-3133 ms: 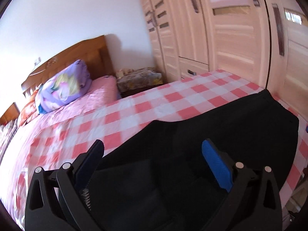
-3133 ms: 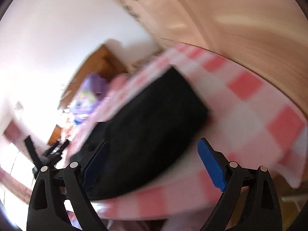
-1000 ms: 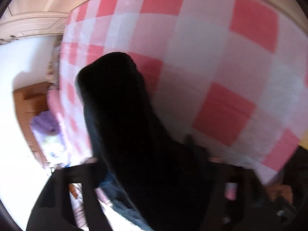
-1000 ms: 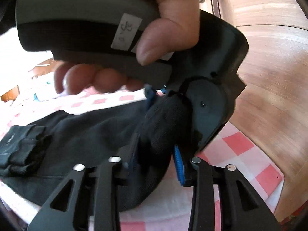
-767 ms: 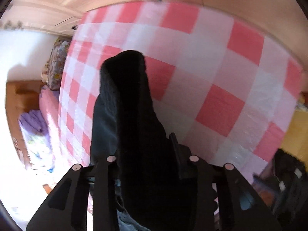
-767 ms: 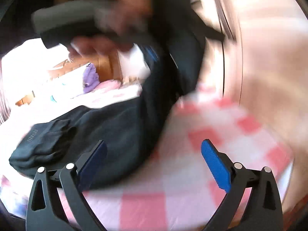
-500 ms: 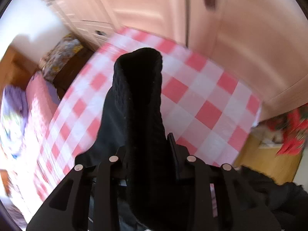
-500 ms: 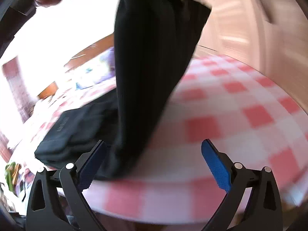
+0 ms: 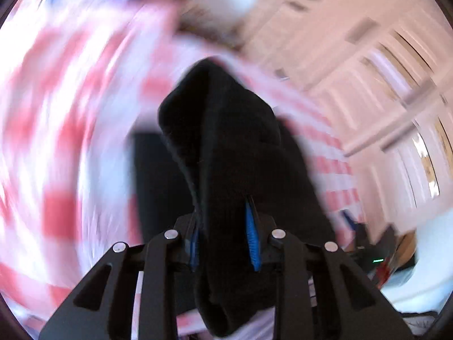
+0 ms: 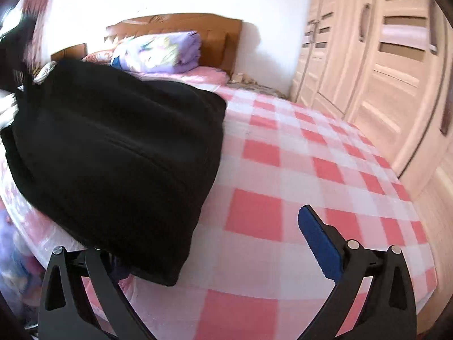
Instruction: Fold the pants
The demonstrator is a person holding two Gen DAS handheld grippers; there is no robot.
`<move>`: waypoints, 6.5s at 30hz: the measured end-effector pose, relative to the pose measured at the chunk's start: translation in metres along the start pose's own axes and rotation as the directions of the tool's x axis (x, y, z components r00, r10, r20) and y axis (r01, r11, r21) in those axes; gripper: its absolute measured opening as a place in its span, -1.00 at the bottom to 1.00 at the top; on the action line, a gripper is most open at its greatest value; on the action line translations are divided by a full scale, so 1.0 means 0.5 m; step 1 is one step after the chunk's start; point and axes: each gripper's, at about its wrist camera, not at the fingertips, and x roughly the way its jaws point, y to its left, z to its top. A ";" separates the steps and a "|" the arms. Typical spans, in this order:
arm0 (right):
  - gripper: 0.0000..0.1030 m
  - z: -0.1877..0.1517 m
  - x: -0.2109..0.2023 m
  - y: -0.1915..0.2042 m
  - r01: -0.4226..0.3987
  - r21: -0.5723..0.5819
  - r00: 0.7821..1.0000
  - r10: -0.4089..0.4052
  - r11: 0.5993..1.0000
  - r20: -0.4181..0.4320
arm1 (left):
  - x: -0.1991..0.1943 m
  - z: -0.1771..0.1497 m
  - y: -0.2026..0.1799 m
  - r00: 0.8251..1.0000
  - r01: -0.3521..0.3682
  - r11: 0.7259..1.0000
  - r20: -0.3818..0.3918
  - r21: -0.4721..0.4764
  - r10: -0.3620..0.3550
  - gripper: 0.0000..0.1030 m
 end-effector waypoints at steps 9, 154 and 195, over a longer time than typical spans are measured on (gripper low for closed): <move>0.91 0.001 0.011 -0.010 -0.025 0.038 0.999 0.026 0.999 -0.022 | -0.009 -0.078 0.092 0.940 0.290 0.952 0.215 -0.098 -0.264 -0.43; 0.92 0.201 0.120 0.010 -0.505 0.035 0.837 0.500 0.862 -0.221 | 0.044 -0.067 -0.251 0.977 -0.081 0.943 0.213 0.322 0.011 0.96; 0.92 0.098 0.002 0.121 -0.451 -0.158 0.889 0.426 0.878 -0.167 | 0.142 -0.071 -0.196 0.878 -0.456 0.837 0.306 0.302 0.367 0.96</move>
